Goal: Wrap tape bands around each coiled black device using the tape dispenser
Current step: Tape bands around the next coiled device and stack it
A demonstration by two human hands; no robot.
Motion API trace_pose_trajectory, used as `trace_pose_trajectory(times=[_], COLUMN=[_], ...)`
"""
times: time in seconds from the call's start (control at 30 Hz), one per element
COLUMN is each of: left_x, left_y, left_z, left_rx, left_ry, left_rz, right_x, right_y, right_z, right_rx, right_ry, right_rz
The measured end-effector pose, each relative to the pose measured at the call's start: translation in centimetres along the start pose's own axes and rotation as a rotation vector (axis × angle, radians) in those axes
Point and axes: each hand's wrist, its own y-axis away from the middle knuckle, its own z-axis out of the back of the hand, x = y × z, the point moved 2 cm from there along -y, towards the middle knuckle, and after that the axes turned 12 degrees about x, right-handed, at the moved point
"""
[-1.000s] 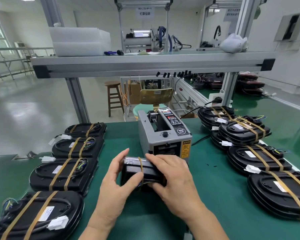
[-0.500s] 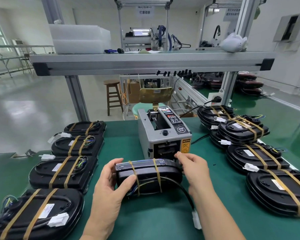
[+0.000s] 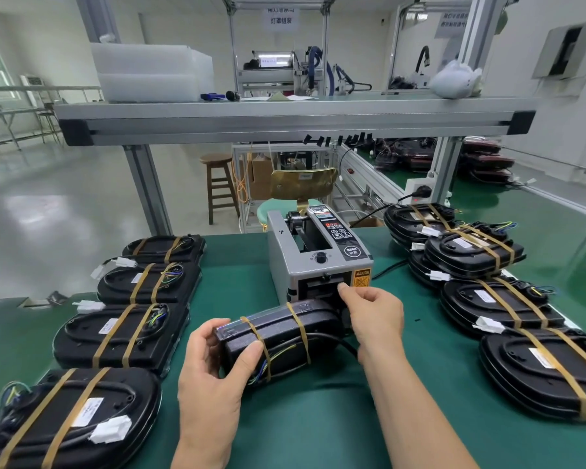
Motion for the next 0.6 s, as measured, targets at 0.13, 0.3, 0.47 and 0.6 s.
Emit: trace_pose_trajectory(times=[0.13, 0.3, 0.47, 0.6], left_x=[0.1, -0.2, -0.3, -0.6], left_y=[0.3, 0.3, 0.3, 0.4], left_z=[-0.3, -0.2, -0.2, -0.2], left_rx=[-0.007, 0.001, 0.030, 0.044], left_ry=[-0.034, -0.061, -0.067, -0.055], left_rz=[0.009, 0.018, 0.013, 0.021], right_x=[0.0, 0.0, 0.1, 0.1], right_y=[-0.1, -0.1, -0.3, -0.2], right_z=[-0.6, -1.1, -1.7, -2.2], right_rx=[0.026, 0.027, -0.014, -0.071], right_ry=[0.013, 0.057, 0.041, -0.008], right_rz=[-0.006, -0.007, -0.055, -0.076])
